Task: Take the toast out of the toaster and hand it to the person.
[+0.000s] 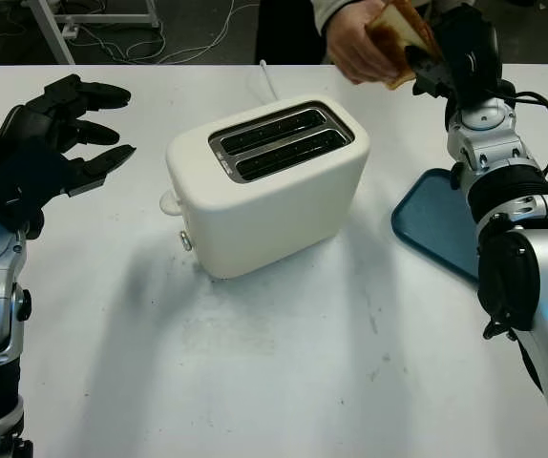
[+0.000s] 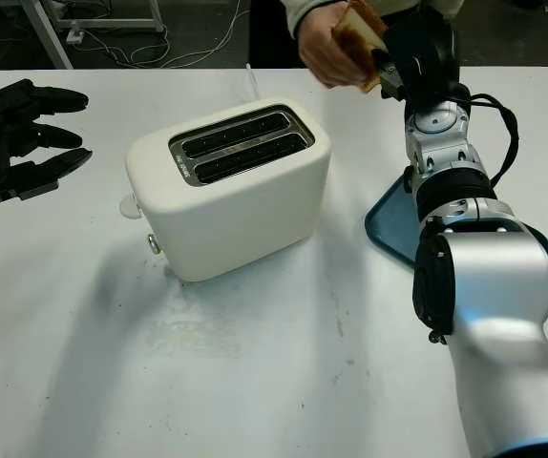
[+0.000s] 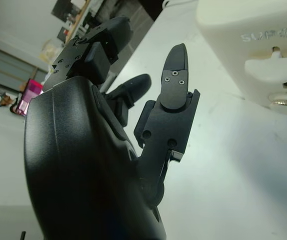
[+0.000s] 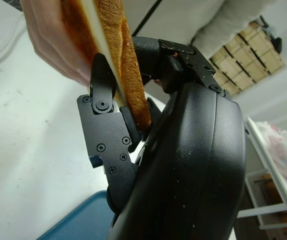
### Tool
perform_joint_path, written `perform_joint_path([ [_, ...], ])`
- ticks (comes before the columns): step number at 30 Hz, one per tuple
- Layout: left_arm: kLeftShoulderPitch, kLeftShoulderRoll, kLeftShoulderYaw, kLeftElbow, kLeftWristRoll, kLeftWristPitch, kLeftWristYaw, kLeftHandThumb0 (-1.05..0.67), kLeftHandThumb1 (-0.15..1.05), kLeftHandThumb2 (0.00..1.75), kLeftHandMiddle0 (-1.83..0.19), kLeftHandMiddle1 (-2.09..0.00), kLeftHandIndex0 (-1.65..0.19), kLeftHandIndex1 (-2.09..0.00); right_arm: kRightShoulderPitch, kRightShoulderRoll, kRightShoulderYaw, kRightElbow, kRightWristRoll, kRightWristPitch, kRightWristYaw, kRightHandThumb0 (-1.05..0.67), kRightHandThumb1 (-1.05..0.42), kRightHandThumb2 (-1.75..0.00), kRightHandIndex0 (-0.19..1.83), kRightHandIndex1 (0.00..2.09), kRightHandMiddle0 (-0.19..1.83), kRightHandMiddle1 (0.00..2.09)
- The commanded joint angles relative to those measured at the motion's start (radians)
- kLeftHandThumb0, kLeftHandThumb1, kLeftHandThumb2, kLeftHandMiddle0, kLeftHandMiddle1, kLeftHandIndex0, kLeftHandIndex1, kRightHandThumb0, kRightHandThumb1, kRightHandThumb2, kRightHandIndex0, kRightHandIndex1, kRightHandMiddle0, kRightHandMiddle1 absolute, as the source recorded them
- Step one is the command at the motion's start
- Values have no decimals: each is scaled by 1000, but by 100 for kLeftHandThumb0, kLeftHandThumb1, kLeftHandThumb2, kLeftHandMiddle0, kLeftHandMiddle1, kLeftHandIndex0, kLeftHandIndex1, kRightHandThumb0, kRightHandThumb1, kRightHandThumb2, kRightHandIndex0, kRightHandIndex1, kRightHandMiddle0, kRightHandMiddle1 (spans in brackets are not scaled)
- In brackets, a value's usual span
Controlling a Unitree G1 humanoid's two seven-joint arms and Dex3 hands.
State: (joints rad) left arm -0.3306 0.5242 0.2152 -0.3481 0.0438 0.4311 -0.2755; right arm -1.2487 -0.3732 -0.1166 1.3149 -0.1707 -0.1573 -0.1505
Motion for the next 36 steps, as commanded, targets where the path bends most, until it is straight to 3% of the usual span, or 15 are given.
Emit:
perform_joint_path([
  [1, 12, 15, 0, -9, 7, -6, -1, -21, 86, 20, -30, -107, -37, -66, 10, 12, -11, 2, 19, -24, 10, -22, -92, -33, 72, 175, 45, 175],
  [17, 20, 17, 0, -6, 13, -21, 0, -22, 86, 20, -32, -106, -38, -65, 20, 5, 9, 5, -5, -37, 41, -19, -92, -35, 79, 175, 48, 175],
  [26, 21, 14, 4, 3, 8, -34, 1, -23, 85, 19, -32, -107, -39, -65, 54, -20, 114, -3, -104, -103, -19, -15, -92, -30, 72, 175, 48, 168],
  [30, 21, 4, 9, 9, -2, -35, 4, -24, 85, 19, -31, -107, -38, -65, 75, -36, 172, -11, -162, -127, -75, -27, -92, -22, 67, 175, 56, 157],
  [31, 22, 2, 10, 10, -4, -35, 4, -24, 85, 19, -31, -107, -38, -65, 79, -38, 176, -14, -164, -130, -77, -38, -92, -15, 62, 164, 56, 143],
  [34, 24, 4, 10, 14, -4, -49, 6, -24, 85, 19, -32, -108, -38, -66, 88, -56, 203, -26, -176, -124, 7, -63, -92, -5, 54, 68, 56, 51],
  [35, 25, 3, 9, 13, -4, -50, 7, -23, 85, 20, -31, -108, -38, -66, 94, -66, 219, -33, -188, -128, 32, -73, -91, -3, 46, 37, 47, 24],
  [36, 27, 2, 10, 12, -5, -49, 9, -23, 85, 20, -31, -108, -38, -66, 100, -75, 233, -41, -198, -134, 49, -78, -91, -2, 41, 23, 41, 12],
])
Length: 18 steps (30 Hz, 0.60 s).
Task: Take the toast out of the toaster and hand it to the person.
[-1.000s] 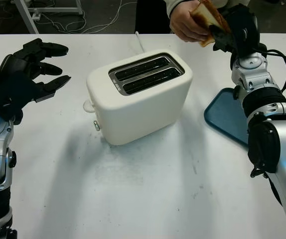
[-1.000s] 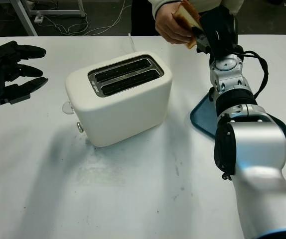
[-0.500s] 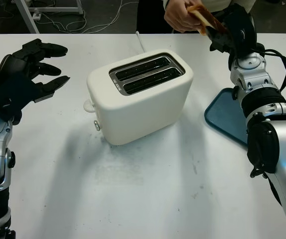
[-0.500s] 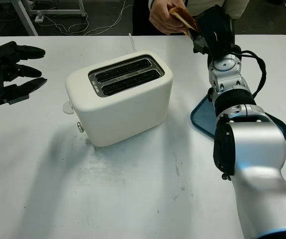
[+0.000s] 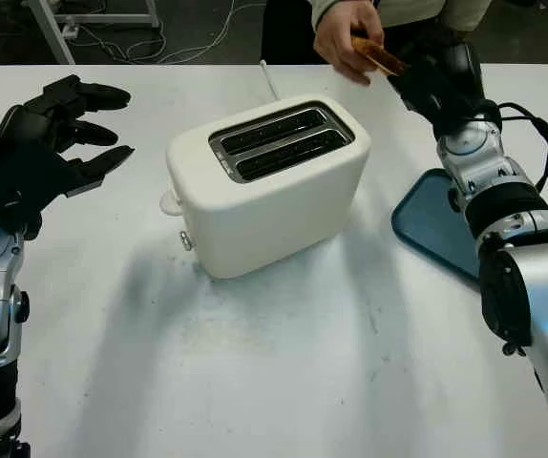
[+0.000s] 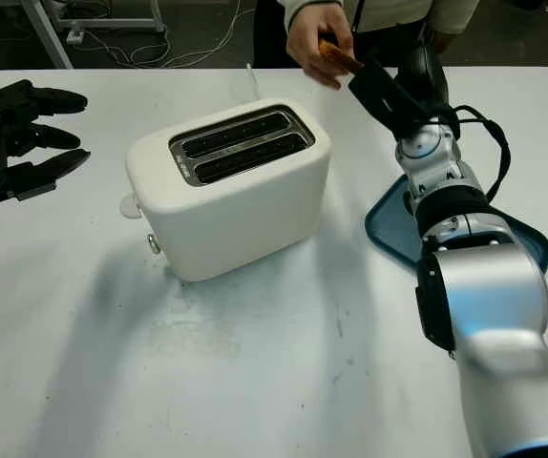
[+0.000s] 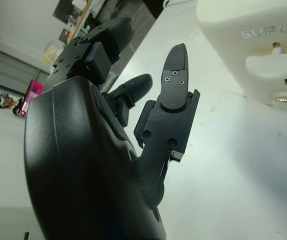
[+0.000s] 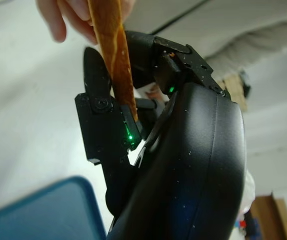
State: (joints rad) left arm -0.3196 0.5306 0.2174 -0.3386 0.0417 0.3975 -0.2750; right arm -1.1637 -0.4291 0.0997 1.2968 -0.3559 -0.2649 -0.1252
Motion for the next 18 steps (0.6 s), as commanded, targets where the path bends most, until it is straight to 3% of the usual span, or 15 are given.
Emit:
perform_joint_path([
  [1, 18, -5, 7, -1, 0, -14, 10, -23, 85, 20, -31, -108, -38, -66, 23, -27, 26, -32, -17, -34, 38, -80, -90, -1, 35, 14, 34, 6],
  [4, 26, -1, 6, -5, 7, -16, 12, -25, 85, 20, -31, -108, -38, -66, 49, -43, 42, -63, -27, -44, 36, -81, -88, 0, 24, 2, 22, 1],
  [8, 38, -12, 20, -10, -12, -18, 10, -25, 85, 20, -30, -108, -38, -66, 99, -62, 44, -118, -19, -74, 25, -84, -87, 0, 25, 2, 22, 1],
  [12, 52, -33, 37, -19, -30, -26, 14, -25, 85, 21, -28, -107, -37, -66, 145, -66, 12, -168, 23, -83, 55, -75, -83, 0, 23, 0, 21, 0],
  [18, 84, -63, 60, -49, -59, -36, 22, -29, 86, 21, -27, -108, -38, -67, 243, -65, -48, -282, 110, -122, 149, -77, -84, -1, 18, 0, 14, 0],
])
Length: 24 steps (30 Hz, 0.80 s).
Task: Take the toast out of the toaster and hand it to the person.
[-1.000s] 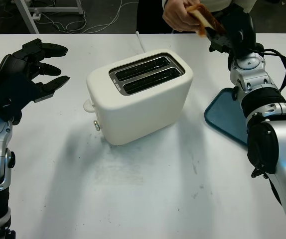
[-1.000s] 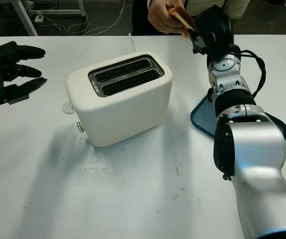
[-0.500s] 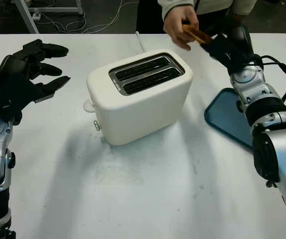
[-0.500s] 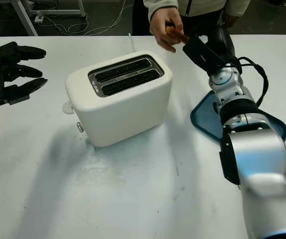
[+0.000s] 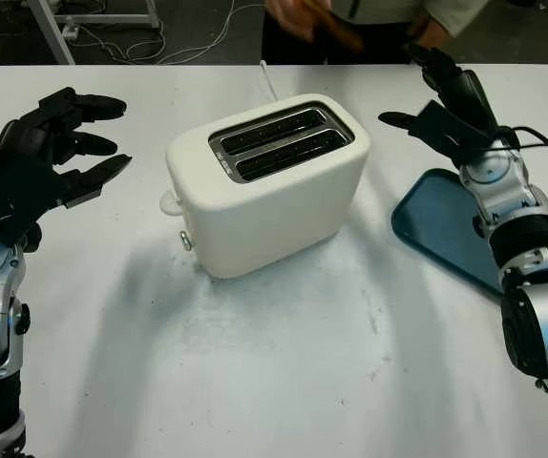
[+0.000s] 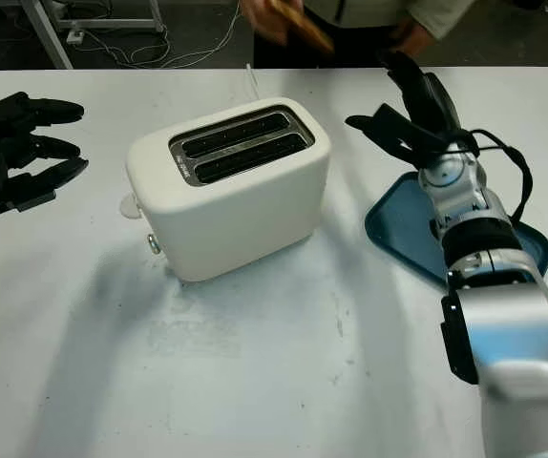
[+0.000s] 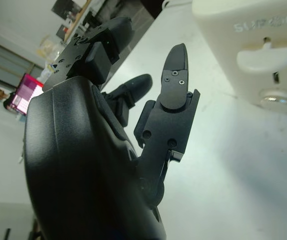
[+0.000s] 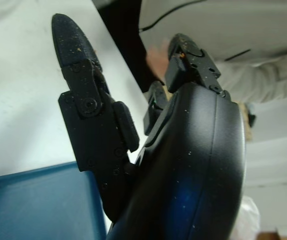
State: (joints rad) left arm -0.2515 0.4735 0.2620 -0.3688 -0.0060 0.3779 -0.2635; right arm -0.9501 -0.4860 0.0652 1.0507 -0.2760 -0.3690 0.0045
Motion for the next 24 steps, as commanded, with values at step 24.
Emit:
perform_joint_path([
  [24, 434, -348, -64, -328, 125, -167, 308, -32, 92, 30, -20, -91, -27, -51, 859, 156, -100, -1031, 221, 12, 126, -64, -90, -2, 17, 0, 16, 0],
])
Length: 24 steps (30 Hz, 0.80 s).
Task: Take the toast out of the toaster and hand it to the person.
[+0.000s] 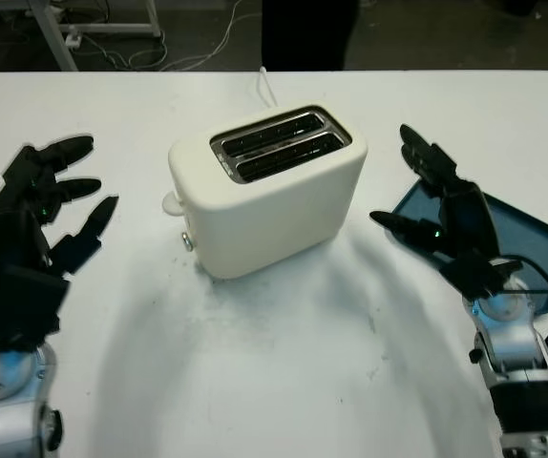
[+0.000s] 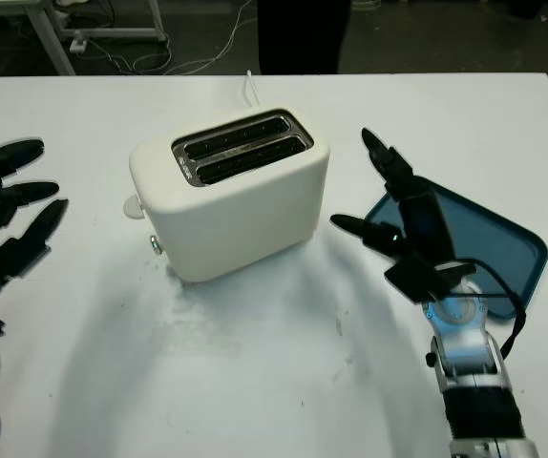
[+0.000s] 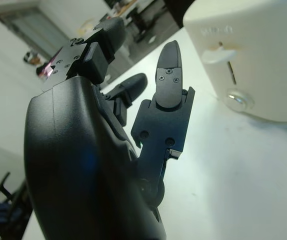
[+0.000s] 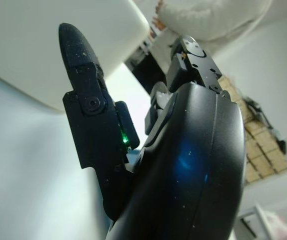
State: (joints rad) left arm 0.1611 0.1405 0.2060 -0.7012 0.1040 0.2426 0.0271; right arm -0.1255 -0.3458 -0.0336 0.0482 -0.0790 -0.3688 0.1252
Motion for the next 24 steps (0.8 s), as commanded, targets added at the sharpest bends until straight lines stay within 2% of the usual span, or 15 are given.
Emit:
perform_joint_path([
  [1, 35, -30, -16, 13, 21, -50, 28, -31, 92, 31, -20, -89, -27, -49, 58, 32, -1, -53, 29, 26, 0, -61, -90, -2, 16, 0, 16, 0],
  [7, 109, -106, -88, 100, 54, -165, 80, -33, 92, 34, -22, -83, -31, -44, 175, 158, 31, -113, 60, 47, -31, -53, -92, -6, 16, 0, 16, 0],
  [11, 132, -127, -119, 115, 44, -162, 69, -38, 92, 46, -24, -82, -34, -40, 178, 190, 44, -75, 28, 21, -48, -49, -92, -9, 20, 2, 19, 2],
  [17, 156, -125, -139, 126, 62, -178, 70, -40, 92, 66, -21, -78, -34, -35, 196, 228, 53, -94, 3, 53, -87, -50, -92, -15, 24, 4, 21, 2],
  [24, 162, -119, -165, 128, 118, -155, 73, -36, 92, 54, -26, -75, -37, -31, 214, 245, 75, -120, -22, 106, -94, -47, -92, -20, 25, 4, 24, 2],
])
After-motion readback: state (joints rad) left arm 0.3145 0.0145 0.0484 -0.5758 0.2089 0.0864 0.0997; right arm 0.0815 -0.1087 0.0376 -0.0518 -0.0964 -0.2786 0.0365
